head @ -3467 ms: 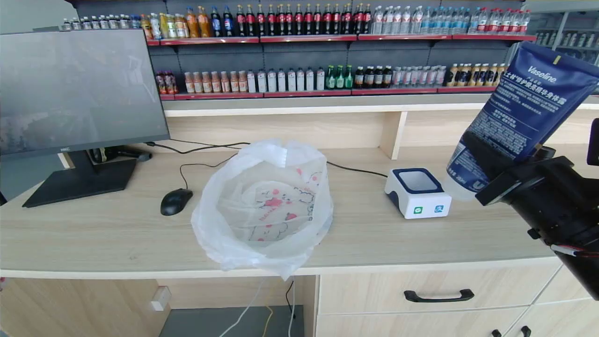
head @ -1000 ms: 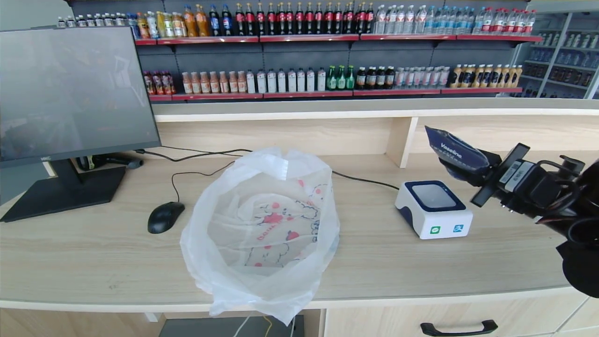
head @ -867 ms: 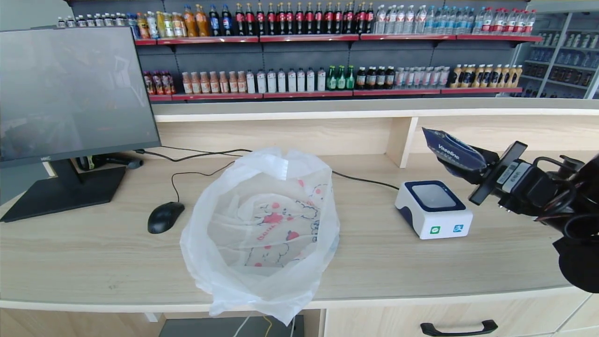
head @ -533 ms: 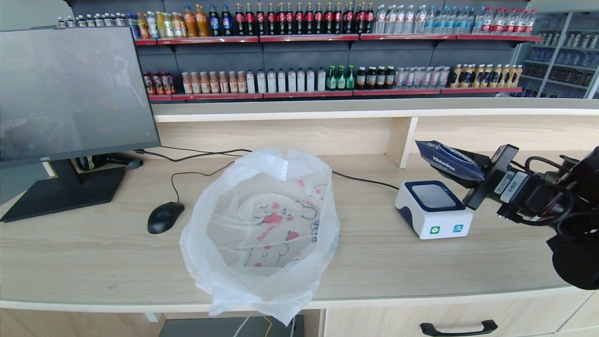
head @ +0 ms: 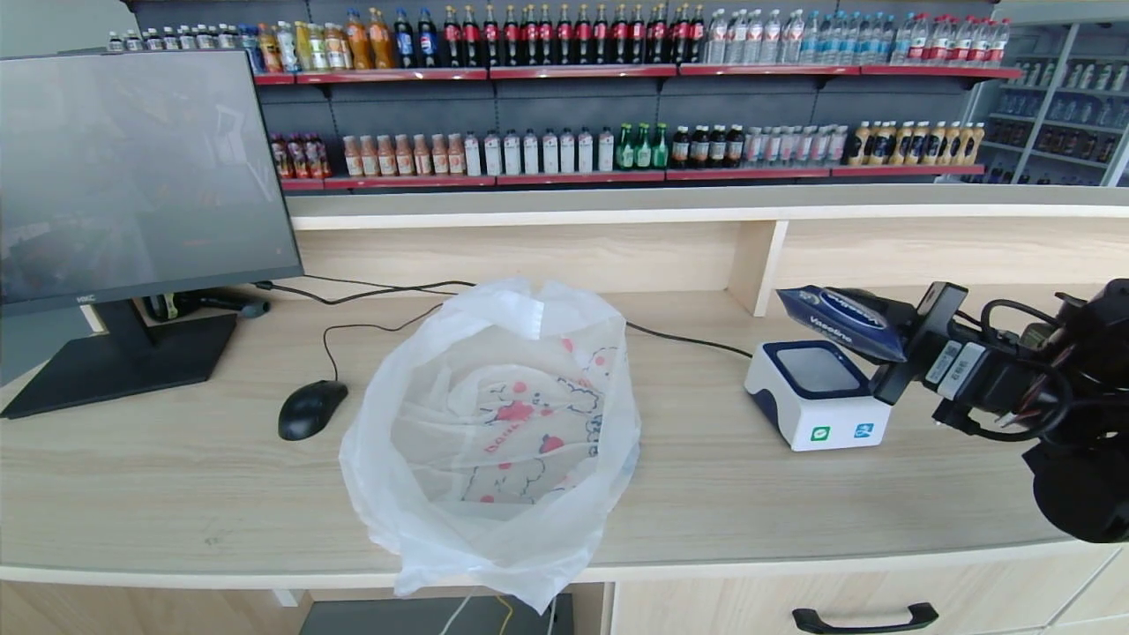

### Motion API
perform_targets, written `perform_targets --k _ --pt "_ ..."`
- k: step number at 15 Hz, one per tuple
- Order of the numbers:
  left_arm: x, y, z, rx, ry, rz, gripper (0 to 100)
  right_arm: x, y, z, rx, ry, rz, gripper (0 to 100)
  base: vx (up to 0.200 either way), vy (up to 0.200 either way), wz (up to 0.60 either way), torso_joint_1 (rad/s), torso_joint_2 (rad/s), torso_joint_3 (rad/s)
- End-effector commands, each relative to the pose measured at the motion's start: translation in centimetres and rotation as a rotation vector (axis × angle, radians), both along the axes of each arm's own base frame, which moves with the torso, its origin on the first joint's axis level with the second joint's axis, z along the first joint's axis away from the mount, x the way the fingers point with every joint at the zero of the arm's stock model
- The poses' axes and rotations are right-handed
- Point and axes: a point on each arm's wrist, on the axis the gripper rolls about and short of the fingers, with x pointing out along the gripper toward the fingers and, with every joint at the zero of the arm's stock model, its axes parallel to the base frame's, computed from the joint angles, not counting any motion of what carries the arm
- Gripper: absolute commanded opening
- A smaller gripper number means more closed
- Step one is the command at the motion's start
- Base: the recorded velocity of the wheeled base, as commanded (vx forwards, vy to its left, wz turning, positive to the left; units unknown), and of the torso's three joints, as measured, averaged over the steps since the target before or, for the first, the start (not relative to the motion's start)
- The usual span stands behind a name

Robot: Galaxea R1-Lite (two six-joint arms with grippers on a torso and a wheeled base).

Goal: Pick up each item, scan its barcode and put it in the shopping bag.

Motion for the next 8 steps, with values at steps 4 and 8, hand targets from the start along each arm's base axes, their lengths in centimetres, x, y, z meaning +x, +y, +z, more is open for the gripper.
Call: perform_targets --k 4,8 --pt "0.00 0.00 0.00 0.000 0.000 0.000 100 0.26 -0.28 -0.32 -0.012 0.000 0.012 0 0.000 0.000 0.00 0.000 0.00 0.000" --pt "0.00 0.00 0.00 0.000 0.000 0.001 100 0.18 -0.26 -0.43 -0.020 0.000 0.026 0 0.000 0.000 0.00 0.000 0.00 0.000"
